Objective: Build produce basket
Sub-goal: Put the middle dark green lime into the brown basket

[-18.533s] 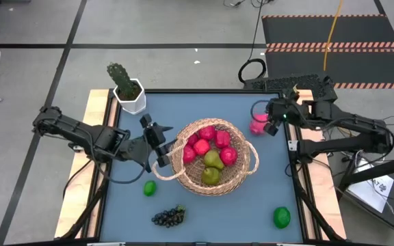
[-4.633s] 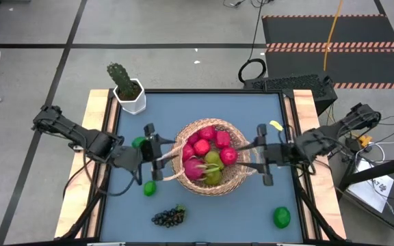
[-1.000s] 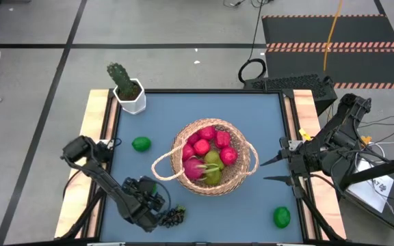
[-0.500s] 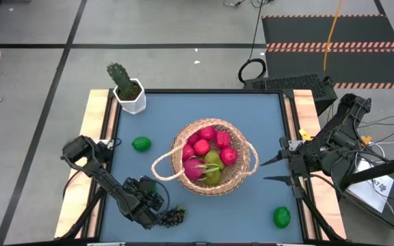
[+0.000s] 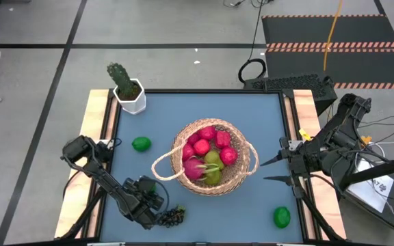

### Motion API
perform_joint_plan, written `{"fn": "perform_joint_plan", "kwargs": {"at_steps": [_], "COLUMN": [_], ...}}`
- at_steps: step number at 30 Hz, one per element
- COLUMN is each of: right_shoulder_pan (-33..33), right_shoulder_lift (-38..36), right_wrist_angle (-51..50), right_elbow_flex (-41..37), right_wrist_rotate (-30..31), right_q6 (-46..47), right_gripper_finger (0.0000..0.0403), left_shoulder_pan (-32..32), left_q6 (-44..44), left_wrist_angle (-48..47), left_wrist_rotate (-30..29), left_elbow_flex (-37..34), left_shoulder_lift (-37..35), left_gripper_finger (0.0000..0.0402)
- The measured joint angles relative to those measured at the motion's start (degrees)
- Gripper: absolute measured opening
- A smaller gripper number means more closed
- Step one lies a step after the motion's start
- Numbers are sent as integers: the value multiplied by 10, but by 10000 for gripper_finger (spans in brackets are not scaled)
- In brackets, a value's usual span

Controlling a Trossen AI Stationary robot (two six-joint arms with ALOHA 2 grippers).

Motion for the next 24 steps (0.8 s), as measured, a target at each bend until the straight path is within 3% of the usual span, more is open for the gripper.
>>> {"fn": "perform_joint_plan", "kwargs": {"at_steps": [6,15,24], "right_shoulder_pan": [0,0,0], "right_shoulder_lift": [0,0,0], "right_wrist_angle": [0,-1,-5], "right_elbow_flex": [0,0,0], "right_wrist_rotate": [0,0,-2], "right_q6": [0,0,-2], "right_gripper_finger": [180,180,180], "left_shoulder_pan": [-1,-2,-5], "left_q6": [23,97,144], "left_wrist_angle": [-16,-72,-225], "left_wrist_rotate": [0,-9,-13], "left_elbow_flex": [18,86,197], "left_shoulder_lift": [-9,-15,-15], "left_gripper_finger": [209,231,211]}}
